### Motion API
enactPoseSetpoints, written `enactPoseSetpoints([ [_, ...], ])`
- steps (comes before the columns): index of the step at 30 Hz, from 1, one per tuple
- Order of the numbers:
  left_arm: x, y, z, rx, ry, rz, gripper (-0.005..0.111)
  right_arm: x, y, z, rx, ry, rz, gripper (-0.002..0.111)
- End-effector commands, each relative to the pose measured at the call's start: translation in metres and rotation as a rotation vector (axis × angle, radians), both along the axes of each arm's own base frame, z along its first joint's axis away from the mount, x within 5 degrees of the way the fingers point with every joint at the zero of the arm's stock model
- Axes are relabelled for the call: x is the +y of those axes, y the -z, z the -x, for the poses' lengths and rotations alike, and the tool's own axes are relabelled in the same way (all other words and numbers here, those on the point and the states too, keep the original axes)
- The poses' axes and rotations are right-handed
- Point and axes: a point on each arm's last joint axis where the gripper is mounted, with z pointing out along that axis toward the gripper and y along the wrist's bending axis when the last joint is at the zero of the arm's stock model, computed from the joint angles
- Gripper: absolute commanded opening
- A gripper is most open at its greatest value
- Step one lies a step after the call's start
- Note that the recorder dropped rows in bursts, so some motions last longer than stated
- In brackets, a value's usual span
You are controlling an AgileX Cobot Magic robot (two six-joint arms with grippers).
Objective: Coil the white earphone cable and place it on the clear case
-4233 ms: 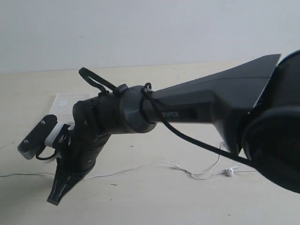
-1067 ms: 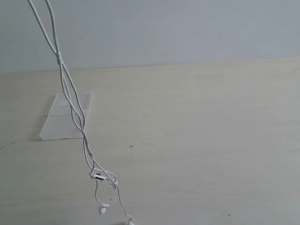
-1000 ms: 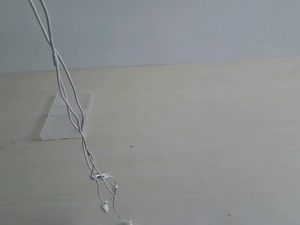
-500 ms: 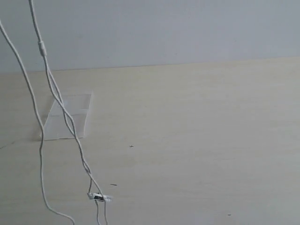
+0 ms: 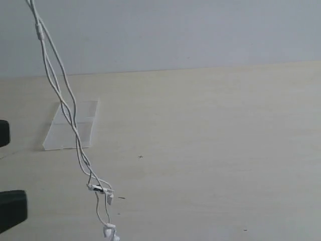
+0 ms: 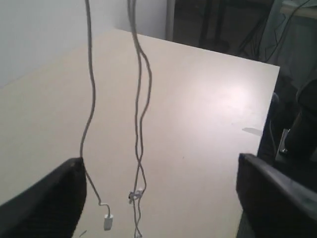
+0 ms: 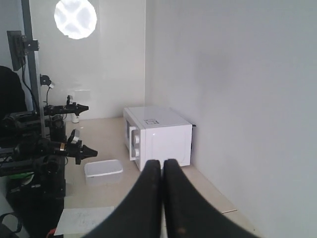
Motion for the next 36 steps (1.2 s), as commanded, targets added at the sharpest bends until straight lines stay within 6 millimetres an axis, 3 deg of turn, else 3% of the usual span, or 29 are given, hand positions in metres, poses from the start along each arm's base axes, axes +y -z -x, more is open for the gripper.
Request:
enactPoseSetpoints([
  [1, -0.014, -0.001, -0.017, -0.052, -0.011, -0.005, 0.076, 0.007, 0.000, -0.006, 0.015, 0.010, -0.033, 0.000],
  [21, -0.036, 0.008, -0.044, -0.061, -0.062, -0.001, 0.075, 0.009, 0.001, -0.008, 0.016, 0.014, -0.036, 0.000],
  [31, -0.038, 0.009, -0.046, -0.057, -0.065, -0.006, 0.074, 0.009, 0.001, -0.010, -0.002, 0.033, -0.034, 0.000],
  [36, -0.038, 0.008, -0.047, -0.063, -0.069, 0.003, 0.062, 0.008, -0.001, -0.011, -0.006, 0.042, -0.054, 0.000],
])
